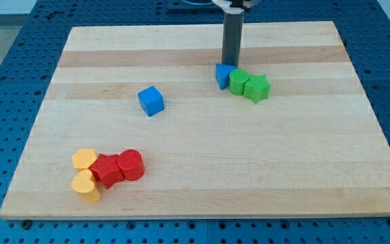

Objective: Move the blue cube towards the green circle

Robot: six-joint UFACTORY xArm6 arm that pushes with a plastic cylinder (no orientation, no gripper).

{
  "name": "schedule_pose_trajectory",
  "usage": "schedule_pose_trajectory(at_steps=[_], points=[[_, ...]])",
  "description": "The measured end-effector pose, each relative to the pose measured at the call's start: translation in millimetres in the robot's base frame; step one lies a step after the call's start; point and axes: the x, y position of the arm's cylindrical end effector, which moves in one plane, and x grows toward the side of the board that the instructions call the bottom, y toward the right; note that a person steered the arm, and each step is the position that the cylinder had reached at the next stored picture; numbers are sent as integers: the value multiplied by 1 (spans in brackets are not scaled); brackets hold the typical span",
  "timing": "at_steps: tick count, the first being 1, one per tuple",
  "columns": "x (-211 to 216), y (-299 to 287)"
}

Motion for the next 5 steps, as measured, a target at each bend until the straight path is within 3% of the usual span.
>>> schedule_pose_trajectory(at_steps=[1, 2, 3, 5], points=[[-27, -7], [-53, -58], [-39, -112], [29, -199]])
